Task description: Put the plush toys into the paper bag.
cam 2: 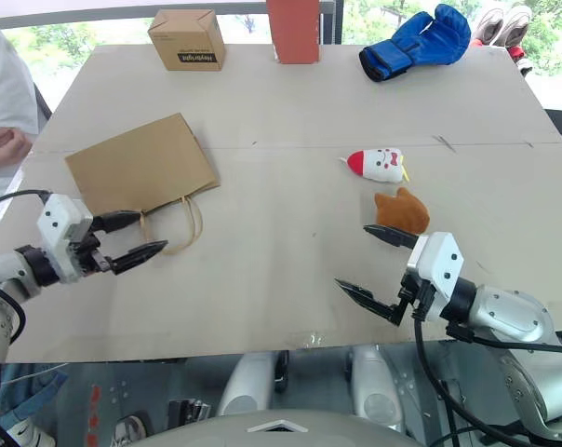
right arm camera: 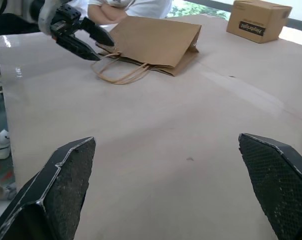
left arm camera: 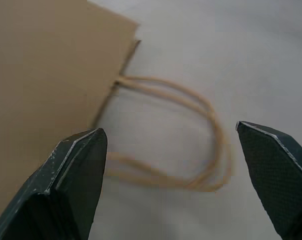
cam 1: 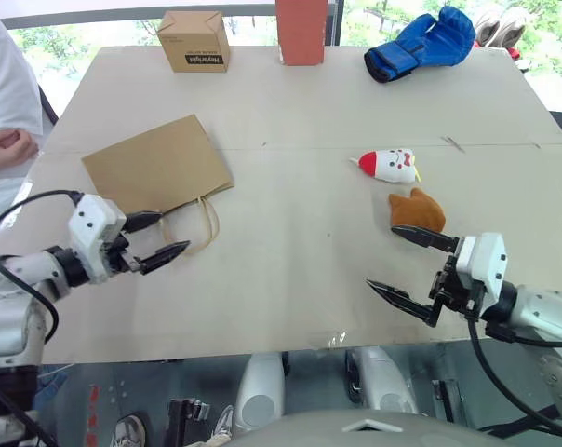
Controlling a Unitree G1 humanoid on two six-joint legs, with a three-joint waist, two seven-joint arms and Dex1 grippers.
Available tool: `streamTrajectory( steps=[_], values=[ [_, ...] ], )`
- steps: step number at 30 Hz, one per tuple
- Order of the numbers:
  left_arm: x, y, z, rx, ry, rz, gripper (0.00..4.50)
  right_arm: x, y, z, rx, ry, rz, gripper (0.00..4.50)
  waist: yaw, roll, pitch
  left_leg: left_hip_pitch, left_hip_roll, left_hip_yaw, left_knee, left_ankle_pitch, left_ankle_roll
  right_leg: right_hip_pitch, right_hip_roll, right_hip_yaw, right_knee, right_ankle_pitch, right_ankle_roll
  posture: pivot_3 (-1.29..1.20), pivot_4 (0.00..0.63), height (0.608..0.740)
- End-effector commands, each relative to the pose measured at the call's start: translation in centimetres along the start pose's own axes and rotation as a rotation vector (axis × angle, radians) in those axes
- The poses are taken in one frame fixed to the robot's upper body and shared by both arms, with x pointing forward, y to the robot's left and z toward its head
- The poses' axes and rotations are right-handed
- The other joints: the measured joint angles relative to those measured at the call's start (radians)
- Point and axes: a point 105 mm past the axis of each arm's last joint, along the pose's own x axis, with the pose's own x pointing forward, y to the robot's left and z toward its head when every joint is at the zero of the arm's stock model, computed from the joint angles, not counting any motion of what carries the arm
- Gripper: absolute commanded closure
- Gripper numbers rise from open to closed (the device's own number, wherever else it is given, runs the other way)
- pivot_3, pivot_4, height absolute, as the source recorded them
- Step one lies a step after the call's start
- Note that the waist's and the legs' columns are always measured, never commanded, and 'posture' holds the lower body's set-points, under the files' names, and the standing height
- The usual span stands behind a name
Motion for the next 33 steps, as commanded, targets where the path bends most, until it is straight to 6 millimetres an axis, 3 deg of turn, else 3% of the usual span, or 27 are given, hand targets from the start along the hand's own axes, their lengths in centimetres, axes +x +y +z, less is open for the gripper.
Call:
streamTrajectory(
  steps=[1, 4, 9, 13, 17, 18, 19, 33],
  values=[
    [-0.1, -0.1, 0.2, 0.104, 0.015, -0.065, 0.04, 0.1, 0.1, 0.4, -0.026, -0.015, -0.006, 0.0, -0.002, -0.002, -0.001, 0.0, 0.0, 0.002, -0.001, 0.0, 0.0, -0.001, -0.004, -0.002, 0.0, 0.0, 0.0, 0.0, 0.15, 0.74],
    [0.1, -0.4, 0.0, 0.137, 0.02, -0.12, 0.04, 0.0, 0.2, 0.3, -0.021, -0.013, -0.019, 0.0, -0.005, -0.004, -0.003, 0.0, 0.0, 0.004, -0.002, 0.0, 0.0, -0.001, -0.006, -0.004, 0.0, 0.0, 0.0, 0.0, 0.15, 0.74],
    [-0.1, -0.1, 0.5, 0.134, 0.01, -0.176, 2.03, -0.2, 0.6, 0.2, -0.007, -0.007, -0.023, 0.0, -0.005, -0.005, -0.003, 0.0, 0.002, 0.002, -0.003, 0.002, 0.003, -0.001, -0.005, -0.012, 0.001, 0.0, 0.0, 0.0, 0.15, 0.74],
    [-1.3, 1.8, 0.7, 0.166, 0.036, -0.182, 2.03, -0.2, 0.7, 0.2, -0.004, -0.005, -0.026, 0.0, -0.004, -0.006, -0.003, 0.001, 0.002, 0.001, -0.003, 0.003, 0.005, 0.0, -0.005, -0.014, 0.002, 0.0, 0.0, 0.0, 0.15, 0.74],
    [-1.8, 3.8, 1.0, 0.248, 0.049, -0.117, 0.83, -0.1, 0.8, 0.2, 0.001, -0.01, -0.032, 0.0, -0.004, -0.006, -0.004, 0.001, 0.002, 0.001, -0.002, 0.003, 0.005, 0.0, -0.005, -0.014, 0.002, 0.0, 0.0, 0.0, 0.15, 0.74],
    [-1.9, 4.1, 1.0, 0.266, 0.051, -0.107, 0.26, -0.1, 0.8, 0.2, 0.003, -0.011, -0.032, 0.0, -0.004, -0.006, -0.004, 0.001, 0.002, 0.001, -0.002, 0.003, 0.005, 0.0, -0.005, -0.014, 0.002, 0.0, 0.0, 0.0, 0.15, 0.74],
    [-1.9, 4.3, 0.9, 0.276, 0.064, -0.103, 0.09, -0.1, 0.9, 0.2, 0.005, -0.011, -0.033, 0.0, -0.003, -0.006, -0.004, 0.001, 0.002, 0.001, -0.002, 0.003, 0.005, 0.001, -0.005, -0.015, 0.002, 0.0, 0.0, 0.0, 0.15, 0.74],
    [-1.1, 5.3, 0.6, 0.504, 0.14, -0.131, 0.09, -0.2, 0.9, 0.2, 0.007, -0.008, -0.052, 0.0, 0.001, -0.009, -0.005, 0.001, 0.002, 0.001, 0.0, 0.003, 0.005, 0.002, -0.004, -0.015, 0.004, 0.0, 0.0, 0.0, 0.15, 0.74]
  ],
)
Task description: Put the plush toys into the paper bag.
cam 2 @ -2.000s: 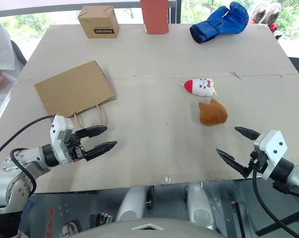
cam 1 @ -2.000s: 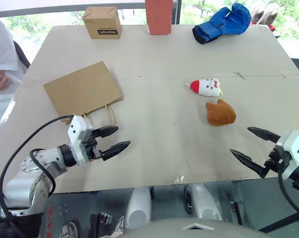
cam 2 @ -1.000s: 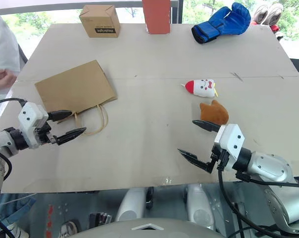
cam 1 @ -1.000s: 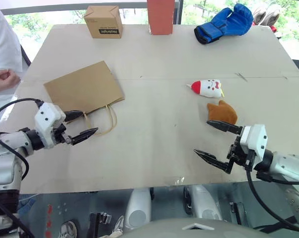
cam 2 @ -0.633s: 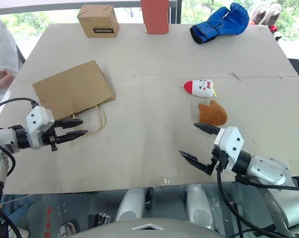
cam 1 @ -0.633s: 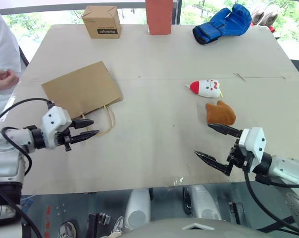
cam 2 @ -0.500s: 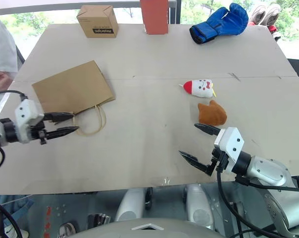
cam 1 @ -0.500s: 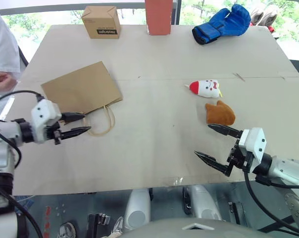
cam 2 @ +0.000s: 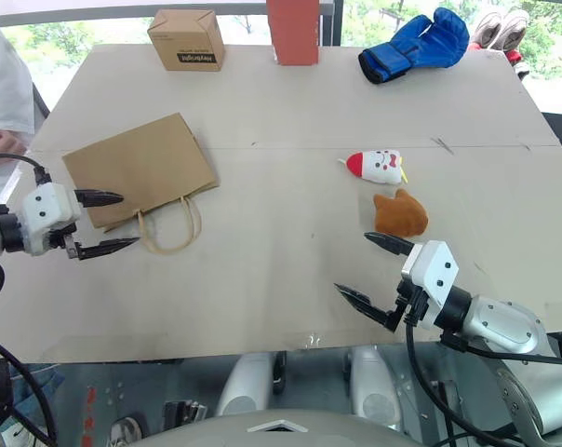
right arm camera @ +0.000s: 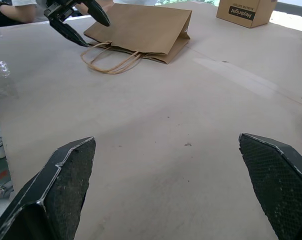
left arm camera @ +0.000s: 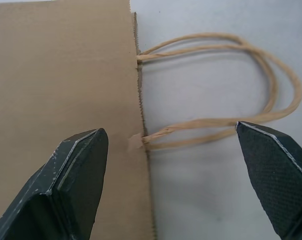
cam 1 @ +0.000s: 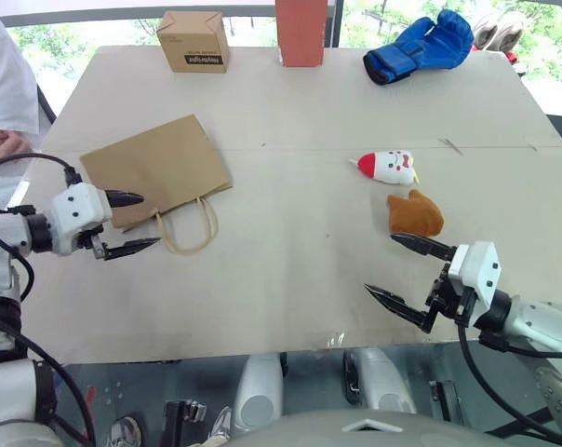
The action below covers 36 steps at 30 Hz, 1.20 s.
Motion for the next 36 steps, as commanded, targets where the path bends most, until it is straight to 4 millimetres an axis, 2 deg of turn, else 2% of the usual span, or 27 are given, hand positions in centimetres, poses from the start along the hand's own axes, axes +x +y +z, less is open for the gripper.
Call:
streamTrajectory(
  steps=[1, 11, 14, 17, 19, 20, 22, 25, 26, 31, 32, 34, 36],
  values=[
    [-0.5, 0.9, 0.4, 0.074, 0.015, 0.03, 0.09, 0.0, 0.4, 1.1, -0.036, -0.039, 0.006, 0.0, 0.0, 0.0, 0.0, 0.0, 0.0, 0.0, 0.0, 0.0, 0.0, 0.0, 0.0, 0.0, 0.0, 0.0, 0.0, 0.0, 0.15, 0.74],
    [1.0, 0.0, 0.9, 0.095, -0.05, -0.002, 0.09, 0.0, 0.3, 1.1, -0.043, -0.035, -0.002, 0.0, 0.001, 0.0, 0.0, 0.0, 0.0, -0.001, 0.007, 0.0, 0.0, 0.0, 0.0, 0.0, 0.009, 0.0, 0.0, 0.0, 0.15, 0.74],
    [2.1, -0.5, 1.4, 0.097, -0.091, -0.004, 0.09, 0.1, 0.2, 1.0, -0.047, -0.035, -0.006, 0.0, 0.002, 0.0, 0.0, 0.0, 0.001, -0.001, 0.009, 0.0, 0.0, 0.0, 0.0, 0.0, 0.01, 0.0, 0.0, 0.0, 0.15, 0.74],
    [3.3, -1.5, 2.0, 0.122, -0.129, -0.017, 0.83, 0.3, 0.0, 0.9, -0.058, -0.036, -0.014, 0.0, 0.006, 0.0, 0.0, 0.0, 0.001, -0.001, 0.01, 0.0, 0.0, 0.0, -0.001, 0.0, 0.01, 0.0, 0.0, 0.0, 0.15, 0.74],
    [3.8, -1.7, 2.5, 0.118, -0.169, 0.0, 1.85, 0.3, -0.1, 0.9, -0.062, -0.038, -0.018, 0.0, 0.006, 0.0, 0.0, 0.0, 0.001, -0.001, 0.01, 0.0, 0.0, 0.0, 0.0, 0.0, 0.011, 0.0, 0.0, 0.0, 0.15, 0.74],
    [4.0, -1.8, 2.8, 0.109, -0.187, 0.008, 2.13, 0.4, -0.2, 0.9, -0.065, -0.039, -0.021, 0.0, 0.006, 0.0, 0.0, 0.0, 0.001, -0.001, 0.01, 0.0, 0.0, 0.0, 0.0, 0.0, 0.011, 0.0, 0.0, 0.0, 0.15, 0.74],
    [4.3, -2.1, 3.4, 0.079, -0.229, 0.015, 2.98, 0.4, -0.3, 0.9, -0.069, -0.038, -0.03, 0.0, 0.007, 0.0, 0.0, 0.0, 0.001, -0.001, 0.01, 0.0, 0.0, 0.0, 0.0, 0.0, 0.011, 0.0, 0.0, 0.0, 0.15, 0.74],
    [4.6, -1.8, 5.1, -0.068, -0.347, 0.054, 4.32, 0.5, -0.8, 0.8, -0.08, -0.032, -0.066, 0.0, 0.008, 0.0, 0.0, 0.0, 0.001, -0.001, 0.01, 0.0, 0.0, 0.0, 0.0, 0.0, 0.011, 0.0, 0.0, 0.0, 0.15, 0.74],
    [4.7, -1.5, 6.0, -0.137, -0.393, 0.067, 4.46, 0.6, -0.9, 0.8, -0.079, -0.03, -0.076, 0.0, 0.009, 0.0, 0.0, 0.0, 0.001, -0.001, 0.01, 0.0, 0.0, 0.0, 0.0, 0.0, 0.011, 0.0, 0.0, 0.0, 0.15, 0.74],
    [5.7, -1.9, 10.7, -0.349, -0.574, 0.014, 4.46, 1.5, -1.5, 0.9, -0.035, -0.035, -0.112, 0.0, 0.015, 0.0, 0.0, 0.0, 0.001, -0.001, 0.012, 0.0, 0.0, 0.0, 0.0, 0.0, 0.013, 0.0, 0.0, 0.0, 0.15, 0.74],
    [6.2, -2.3, 12.1, -0.388, -0.621, -0.008, 4.5, 1.9, -1.6, 0.8, 0.0, -0.034, -0.112, 0.54, 0.016, 0.0, 0.0, 0.0, 0.001, -0.001, 0.012, 0.0, 0.0, 0.001, 0.0, 0.0, 0.013, 0.0, 0.0, 0.0, 0.15, 0.74],
    [7.7, -3.4, 15.0, -0.457, -0.717, -0.084, 4.5, 3.2, -2.1, 0.7, 0.003, -0.04, -0.119, 1.21, 0.017, 0.0, 0.0, 0.0, 0.001, -0.001, 0.013, 0.0, 0.0, 0.001, 0.0, 0.0, 0.013, 0.0, 0.0, 0.0, 0.15, 0.74],
    [8.4, -4.0, 16.6, -0.505, -0.767, -0.123, 4.5, 4.4, -2.3, 0.8, -0.002, -0.051, -0.116, 2.22, 0.016, 0.0, 0.0, 0.0, 0.001, -0.001, 0.014, 0.0, 0.0, 0.001, 0.0, 0.0, 0.013, 0.0, 0.0, 0.0, 0.15, 0.74]
  ],
)
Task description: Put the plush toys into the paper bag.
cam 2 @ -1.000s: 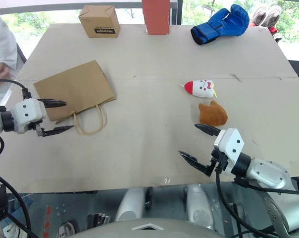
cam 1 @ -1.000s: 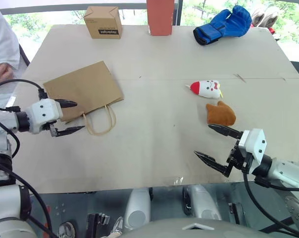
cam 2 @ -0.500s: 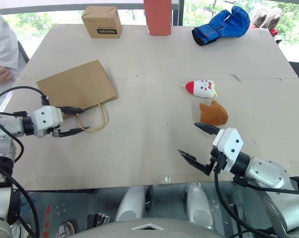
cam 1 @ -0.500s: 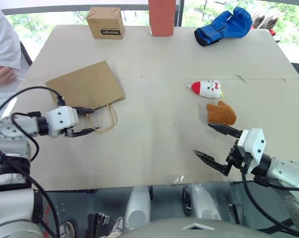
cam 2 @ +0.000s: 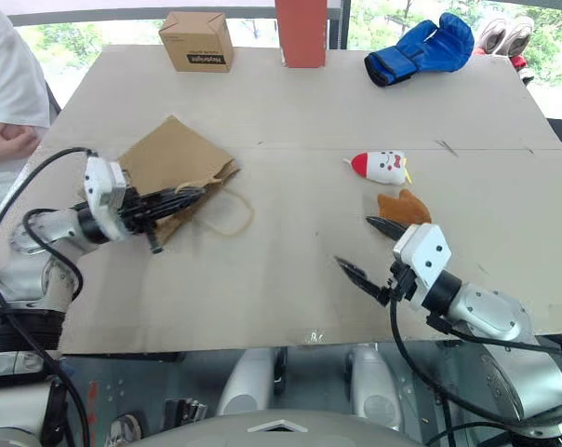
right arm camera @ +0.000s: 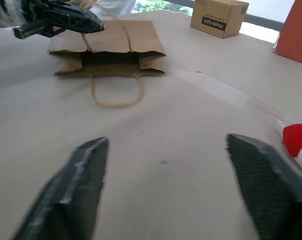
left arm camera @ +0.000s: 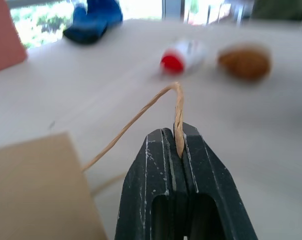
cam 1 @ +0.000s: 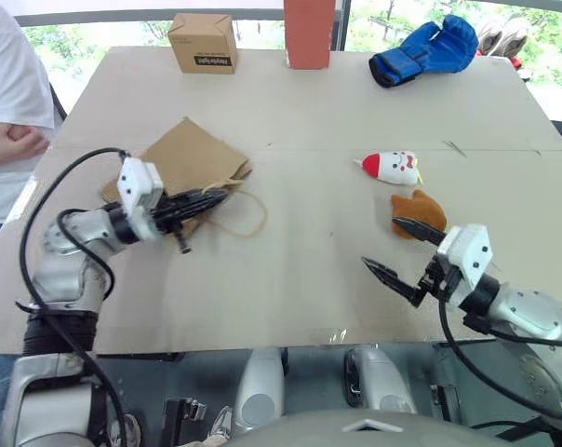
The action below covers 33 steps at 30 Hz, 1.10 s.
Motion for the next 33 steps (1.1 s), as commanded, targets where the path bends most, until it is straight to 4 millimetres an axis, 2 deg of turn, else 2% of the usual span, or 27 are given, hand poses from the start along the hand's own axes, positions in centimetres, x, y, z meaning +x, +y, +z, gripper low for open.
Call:
streamTrajectory(
  steps=[1, 4, 5, 10, 13, 17, 21, 25, 28, 31, 33],
  values=[
    [3.0, -2.1, 1.8, -0.07, -0.089, -0.088, 4.5, 2.3, 0.0, 0.4, -0.017, -0.024, 0.012, 2.7, -0.001, 0.0, 0.0, 0.0, 0.0, 0.0, 0.0, 0.0, 0.0, 0.0, 0.001, 0.0, 0.0, 0.0, 0.0, 0.0, 0.15, 0.74],
    [4.7, -2.8, 2.5, -0.11, -0.138, -0.129, 4.5, 4.9, 0.2, 0.2, -0.033, -0.028, 0.081, 4.18, -0.008, 0.0, 0.0, 0.0, 0.0, -0.001, 0.0, 0.0, 0.0, 0.0, 0.003, 0.0, 0.001, 0.0, 0.0, 0.0, 0.15, 0.74],
    [5.0, -2.9, 2.6, -0.118, -0.147, -0.137, 4.5, 5.6, 0.2, 0.0, -0.039, -0.023, 0.101, 4.43, -0.008, 0.0, 0.0, 0.0, 0.0, -0.002, 0.0, 0.0, 0.0, 0.0, 0.003, 0.0, 0.001, 0.0, 0.0, 0.0, 0.15, 0.74],
    [7.0, -3.5, 3.2, -0.144, -0.193, -0.19, 4.5, 9.7, 0.5, -1.5, 0.024, -0.004, 0.219, 4.43, -0.011, 0.0, 0.0, 0.0, 0.001, -0.004, 0.0, 0.0, 0.0, 0.0, 0.005, 0.0, 0.001, 0.0, 0.0, 0.0, 0.15, 0.74],
    [8.2, -3.7, 4.0, -0.14, -0.228, -0.205, 4.5, 12.1, 1.9, -2.4, 0.083, -0.01, 0.304, 4.43, -0.01, 0.0, 0.0, -0.001, 0.001, -0.005, 0.0, 0.0, 0.0, 0.0, 0.006, 0.0, 0.001, 0.0, 0.0, 0.0, 0.15, 0.74],
    [8.6, -3.7, 5.0, -0.138, -0.254, -0.203, 4.5, 14.5, 3.5, -3.5, 0.133, -0.01, 0.36, 4.43, -0.02, 0.0, 0.0, -0.001, 0.001, -0.006, 0.0, 0.0, 0.0, 0.0, 0.008, 0.0, 0.001, 0.002, 0.004, 0.0, 0.15, 0.74],
    [8.5, -1.6, 6.8, -0.066, -0.294, -0.079, 4.5, 16.2, 5.1, -4.9, 0.162, 0.016, 0.374, 4.43, -0.025, 0.001, 0.0, -0.001, 0.002, -0.007, 0.0, 0.0, 0.0, 0.0, 0.009, 0.0, 0.001, 0.002, 0.004, 0.0, 0.15, 0.74],
    [8.4, 1.0, 8.4, 0.024, -0.312, 0.109, 4.5, 18.0, 4.9, -4.7, 0.136, 0.007, 0.264, 4.43, -0.027, 0.001, 0.001, -0.001, 0.003, -0.008, 0.0, 0.0, 0.0, 0.0, 0.009, 0.0, 0.001, 0.002, 0.004, 0.0, 0.15, 0.74],
    [8.2, 2.0, 8.4, 0.04, -0.285, 0.193, 4.5, 19.3, 4.2, -5.1, 0.11, 0.029, 0.168, 4.43, -0.028, 0.001, 0.001, -0.001, 0.003, -0.008, -0.001, 0.0, 0.0, 0.0, 0.01, 0.0, 0.001, 0.002, 0.004, 0.0, 0.15, 0.74],
    [6.7, 3.4, 7.1, 0.051, -0.233, 0.332, 4.5, 20.8, 4.0, -5.4, 0.1, 0.052, 0.098, 4.43, -0.029, 0.001, 0.001, -0.001, 0.003, -0.008, -0.001, 0.0, 0.0, 0.0, 0.01, 0.0, 0.001, 0.002, 0.004, 0.0, 0.15, 0.74],
    [5.7, 4.0, 6.8, 0.054, -0.223, 0.396, 4.5, 21.0, 4.3, -6.0, 0.093, 0.079, 0.081, 4.43, -0.031, 0.002, 0.0, 0.0, 0.003, -0.007, -0.002, 0.0, 0.0, 0.0, 0.009, 0.0, 0.001, 0.003, 0.004, 0.0, 0.15, 0.74]
  ],
)
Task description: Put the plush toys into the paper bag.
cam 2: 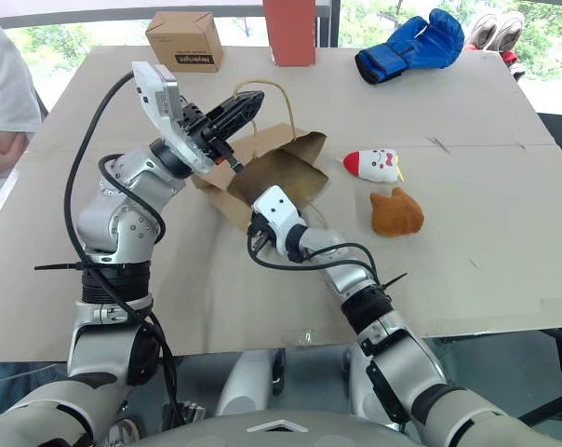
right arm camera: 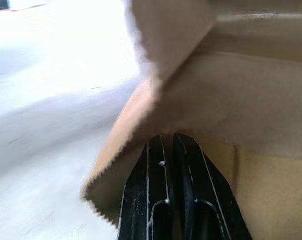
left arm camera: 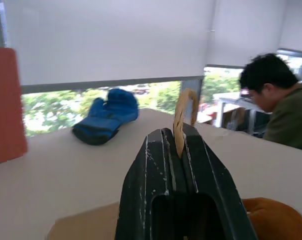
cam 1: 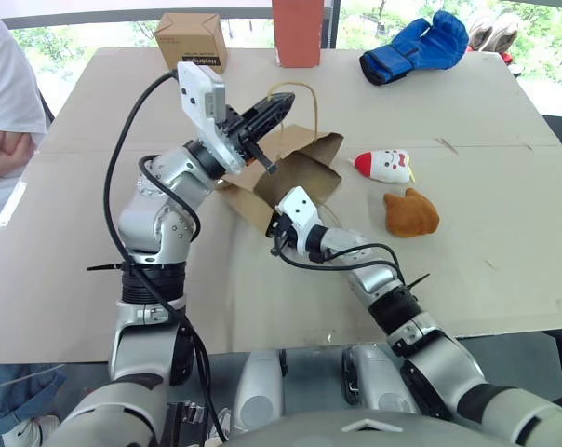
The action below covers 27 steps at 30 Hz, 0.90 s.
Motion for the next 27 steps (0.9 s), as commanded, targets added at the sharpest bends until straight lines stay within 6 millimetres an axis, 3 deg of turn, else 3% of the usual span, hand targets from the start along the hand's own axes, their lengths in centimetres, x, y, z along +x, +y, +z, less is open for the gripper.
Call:
streamTrajectory(
  steps=[1, 5, 8, 14, 16, 19, 23, 24, 27],
  values=[
    [-1.6, 2.0, 0.9, 0.046, -0.024, 0.147, 4.5, 0.7, -0.2, -1.0, -0.004, 0.039, -0.071, 4.43, 0.0, 0.0, 0.0, 0.0, 0.0, 0.0, 0.0, 0.0, 0.0, 0.0, 0.0, 0.0, 0.0, 0.0, 0.0, 0.0, 0.15, 0.74],
    [-1.9, 4.3, 2.6, -0.003, -0.109, 0.291, 4.5, 0.4, 0.2, -2.7, 0.037, 0.098, -0.069, 4.43, 0.006, 0.0, 0.0, 0.0, 0.0, -0.002, 0.0, 0.002, -0.004, 0.001, 0.0, -0.002, 0.001, 0.0, -0.001, 0.0, 0.15, 0.74],
    [-2.0, 4.4, 2.8, -0.026, -0.134, 0.293, 4.5, 0.3, -0.1, -3.0, 0.065, 0.108, -0.089, 4.43, 0.005, 0.001, -0.003, 0.002, 0.0, -0.002, 0.0, 0.003, -0.004, 0.002, 0.0, -0.002, 0.0, -0.001, -0.004, 0.0, 0.15, 0.74],
    [-1.7, 3.2, 3.2, -0.033, -0.169, 0.248, 4.5, 0.2, -1.7, -1.3, 0.089, 0.043, -0.154, 4.43, 0.007, 0.002, -0.004, 0.002, 0.0, -0.003, 0.0, 0.003, -0.004, 0.004, 0.0, -0.002, 0.0, -0.001, -0.005, 0.0, 0.15, 0.74],
    [-1.7, 3.2, 3.5, -0.036, -0.183, 0.251, 4.5, -0.1, -2.0, 0.8, 0.125, -0.05, -0.123, 4.43, 0.008, 0.002, -0.004, 0.002, 0.0, -0.003, 0.0, 0.003, -0.004, 0.004, 0.0, -0.002, 0.0, -0.001, -0.005, 0.0, 0.15, 0.74],
    [-1.7, 2.7, 3.5, -0.036, -0.177, 0.234, 4.5, -1.2, -3.1, 2.7, 0.07, -0.103, -0.143, 3.65, 0.005, 0.003, -0.004, 0.0, 0.0, -0.003, 0.0, 0.003, -0.004, 0.003, 0.0, -0.002, 0.0, -0.001, -0.005, 0.0, 0.15, 0.74],
    [-1.7, 2.3, 3.0, -0.035, -0.149, 0.218, 4.5, -4.7, -4.0, 6.8, 0.059, -0.229, -0.135, 1.71, 0.004, 0.003, -0.003, -0.004, 0.0, -0.003, -0.002, 0.003, -0.004, 0.0, 0.001, -0.001, -0.001, 0.001, -0.001, 0.0, 0.15, 0.74],
    [-1.7, 2.2, 2.8, -0.039, -0.14, 0.219, 4.5, -6.4, -4.5, 8.2, 0.012, -0.249, -0.153, 0.94, 0.004, 0.003, -0.003, -0.004, 0.0, -0.004, -0.003, 0.003, -0.004, -0.001, 0.001, -0.002, -0.001, 0.001, -0.001, 0.0, 0.15, 0.74],
    [-1.3, 2.0, 2.2, -0.057, -0.135, 0.215, 4.5, -10.8, -4.5, 10.9, -0.078, -0.261, -0.117, 0.54, 0.004, 0.005, -0.002, -0.003, 0.0, -0.004, -0.004, 0.003, -0.004, -0.001, 0.002, -0.002, -0.001, 0.0, -0.001, 0.0, 0.15, 0.74]
  ],
)
